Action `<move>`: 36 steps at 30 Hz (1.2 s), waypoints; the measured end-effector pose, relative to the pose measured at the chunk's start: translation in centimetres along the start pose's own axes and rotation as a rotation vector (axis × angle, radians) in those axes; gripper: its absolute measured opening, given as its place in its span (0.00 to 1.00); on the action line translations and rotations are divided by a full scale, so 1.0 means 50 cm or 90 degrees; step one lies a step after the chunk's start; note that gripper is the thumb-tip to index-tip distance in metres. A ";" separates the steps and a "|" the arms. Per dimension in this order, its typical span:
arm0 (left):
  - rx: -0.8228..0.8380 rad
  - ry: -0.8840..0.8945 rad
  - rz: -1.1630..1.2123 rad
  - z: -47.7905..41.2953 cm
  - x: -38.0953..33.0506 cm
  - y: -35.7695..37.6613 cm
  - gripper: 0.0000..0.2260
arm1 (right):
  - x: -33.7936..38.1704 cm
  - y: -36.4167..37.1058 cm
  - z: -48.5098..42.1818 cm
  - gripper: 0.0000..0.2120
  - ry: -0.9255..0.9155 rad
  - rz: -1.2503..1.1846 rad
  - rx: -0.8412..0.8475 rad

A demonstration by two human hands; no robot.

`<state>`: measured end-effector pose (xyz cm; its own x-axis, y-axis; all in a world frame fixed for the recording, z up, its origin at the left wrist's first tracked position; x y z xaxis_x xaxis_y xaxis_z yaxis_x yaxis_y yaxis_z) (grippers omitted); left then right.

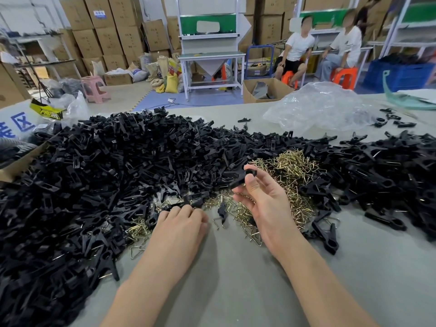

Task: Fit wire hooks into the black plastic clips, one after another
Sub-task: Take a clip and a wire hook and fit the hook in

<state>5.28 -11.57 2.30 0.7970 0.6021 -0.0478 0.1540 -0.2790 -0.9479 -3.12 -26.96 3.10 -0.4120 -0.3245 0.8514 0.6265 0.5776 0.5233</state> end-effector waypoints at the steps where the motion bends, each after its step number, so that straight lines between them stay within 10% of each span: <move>1: 0.000 0.004 0.017 -0.001 0.000 0.003 0.15 | -0.001 0.001 0.000 0.09 0.003 -0.001 0.001; 19: -0.310 -0.348 0.709 0.009 0.042 -0.052 0.06 | -0.080 0.075 0.062 0.15 0.277 -0.017 0.240; 27: -0.254 -0.337 0.691 0.006 0.033 -0.032 0.08 | -0.074 0.073 0.048 0.14 0.236 -0.062 0.202; 32: -0.109 -0.445 1.067 -0.002 0.005 0.007 0.06 | -0.059 0.066 0.037 0.16 0.162 -0.074 0.189; 36: -0.124 -0.446 1.066 -0.001 0.020 0.008 0.10 | -0.051 0.066 0.035 0.13 0.091 0.004 0.201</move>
<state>6.17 -11.12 1.89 -0.1906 -0.2188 -0.9570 -0.3588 -0.8919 0.2754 -1.18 -22.91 2.61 -0.2974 -0.4093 0.8626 0.3833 0.7763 0.5005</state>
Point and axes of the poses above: each hand's wrist, its own z-axis away from the middle knuckle, its own y-axis out of the palm, x = y × z, the point moved 7 cm from there along -z, towards the middle knuckle, and after that the axes turned 7 degrees about -x, right-handed, at the moved point
